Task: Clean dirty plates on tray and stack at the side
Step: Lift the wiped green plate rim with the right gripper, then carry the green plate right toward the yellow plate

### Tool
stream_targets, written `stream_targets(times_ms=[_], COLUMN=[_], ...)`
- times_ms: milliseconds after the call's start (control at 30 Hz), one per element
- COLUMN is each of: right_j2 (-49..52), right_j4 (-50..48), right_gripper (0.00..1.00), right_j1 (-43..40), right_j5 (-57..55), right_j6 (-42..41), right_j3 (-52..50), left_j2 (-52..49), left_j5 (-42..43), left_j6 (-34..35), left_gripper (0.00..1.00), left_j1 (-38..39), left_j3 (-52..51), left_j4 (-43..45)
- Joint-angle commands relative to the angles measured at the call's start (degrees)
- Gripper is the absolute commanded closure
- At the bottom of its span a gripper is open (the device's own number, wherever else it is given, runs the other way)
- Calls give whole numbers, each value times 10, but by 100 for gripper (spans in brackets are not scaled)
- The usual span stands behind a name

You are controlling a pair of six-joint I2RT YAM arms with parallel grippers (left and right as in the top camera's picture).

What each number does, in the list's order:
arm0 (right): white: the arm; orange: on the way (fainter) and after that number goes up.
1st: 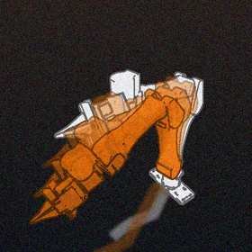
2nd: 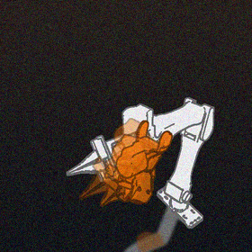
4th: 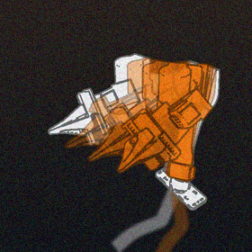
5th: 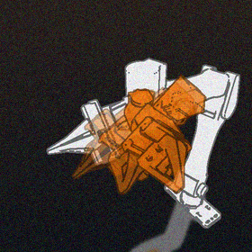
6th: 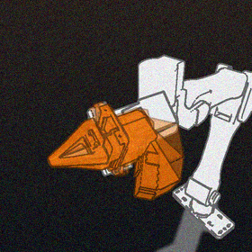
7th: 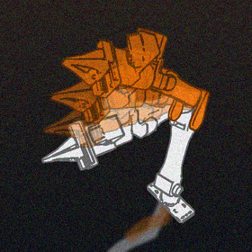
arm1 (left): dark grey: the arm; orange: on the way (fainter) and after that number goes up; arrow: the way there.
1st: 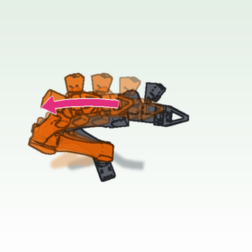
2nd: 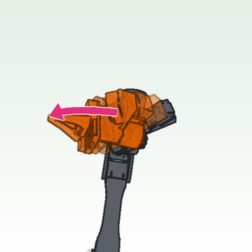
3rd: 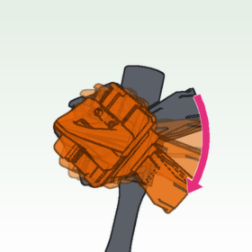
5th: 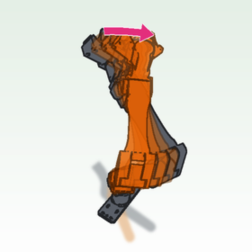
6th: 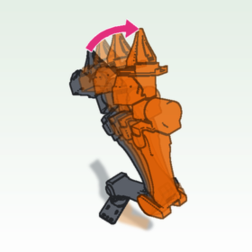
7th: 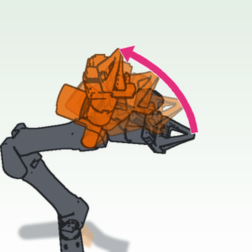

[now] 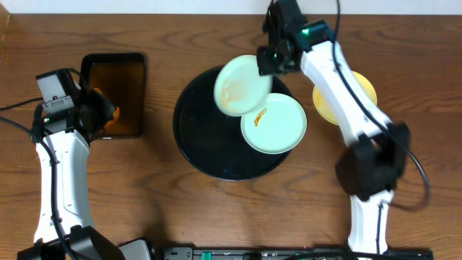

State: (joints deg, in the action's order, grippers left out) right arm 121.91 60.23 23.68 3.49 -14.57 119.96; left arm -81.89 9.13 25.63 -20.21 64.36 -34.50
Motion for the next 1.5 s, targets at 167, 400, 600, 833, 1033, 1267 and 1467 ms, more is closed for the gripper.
stream_targets(times_ms=[167, 400, 600, 833, 1033, 1267, 1467], right_j2=[-86, -63, -2, 100, 150, 173, 174], right_j4=[4, 38, 77, 80, 71, 59, 48], right_gripper=[99, 74, 38, 33, 32, 36, 47], right_j1=[105, 84, 30, -4, -24, -52, -80], right_j5=[-294, -217, -74, 12, 39, 104, 157], right_j6=[61, -31, -75, -87, -85, -57, -51], right_j3=[10, 9, 9, 9, 9, 9, 3], left_j2=[-1, -1, -1, -1, -1, -1, -1], left_j5=[5, 5, 5, 5, 5, 5, 5], left_j6=[-5, -5, -5, -5, -5, -5, -5], left_gripper=[92, 93, 92, 92, 93, 93, 93], left_j1=[-1, -1, -1, -1, -1, -1, -1], left_j3=[-1, -1, -1, -1, -1, -1, -1], left_j4=[0, 0, 0, 0, 0, 0, 0])
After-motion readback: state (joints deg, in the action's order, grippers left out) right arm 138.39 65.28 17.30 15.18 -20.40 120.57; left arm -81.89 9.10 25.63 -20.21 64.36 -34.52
